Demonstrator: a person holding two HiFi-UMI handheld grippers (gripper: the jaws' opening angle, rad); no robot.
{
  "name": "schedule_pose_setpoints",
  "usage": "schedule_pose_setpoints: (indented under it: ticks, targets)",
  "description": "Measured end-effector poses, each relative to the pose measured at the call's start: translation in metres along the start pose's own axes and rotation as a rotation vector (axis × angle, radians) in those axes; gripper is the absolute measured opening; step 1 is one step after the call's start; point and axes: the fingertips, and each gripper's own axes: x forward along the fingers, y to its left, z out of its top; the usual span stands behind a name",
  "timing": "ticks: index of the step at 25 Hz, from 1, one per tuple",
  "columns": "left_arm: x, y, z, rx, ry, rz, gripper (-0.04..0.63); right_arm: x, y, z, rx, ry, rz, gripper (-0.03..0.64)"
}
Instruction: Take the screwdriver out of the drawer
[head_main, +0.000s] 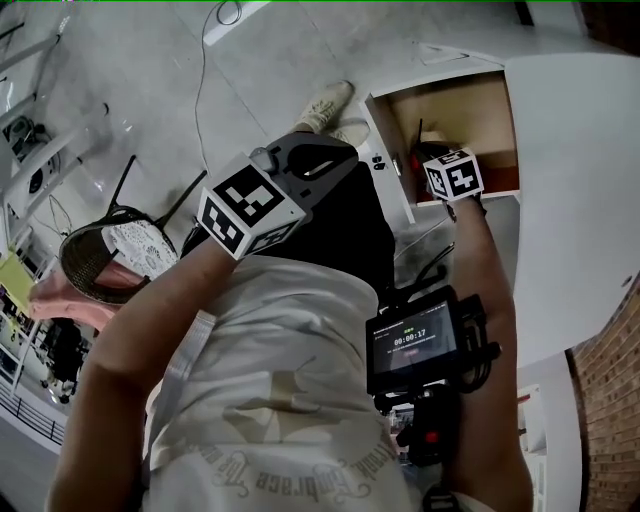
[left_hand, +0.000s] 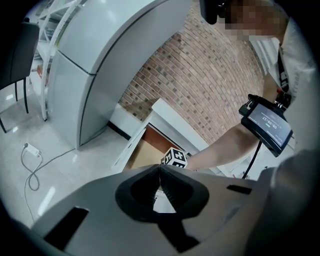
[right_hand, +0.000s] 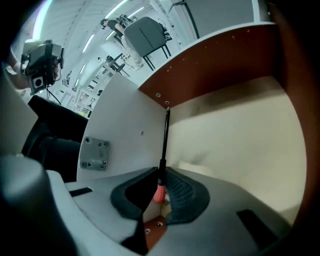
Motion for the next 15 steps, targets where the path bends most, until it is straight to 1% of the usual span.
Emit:
schedule_pose_setpoints:
  ticks: [3,7,12,15]
  targets:
    - [-0.003,-0.009,0.009,0.026,0.007,-0.021,0.023,-0.016,0.002,0.011,-0.030,-0.046,-0.042,0.060]
    - [-0.005,-0.018,0.008,0.053,0.028,-0.029,0.024,-0.036,0.007,0.019,-0.059,-0.131,-0.103,0.060]
    - [-0.019,-0.026,0.012,0.088,0.036,-0.044,0.024,-0.063,0.024,0.021,-0.047,-0.202,-0.161,0.060]
    - [-0.026,-0.033,0.019,0.107,0.038,-0.051,0.023,-0.077,0.033,0.024,-0.032,-0.238,-0.178,0.060]
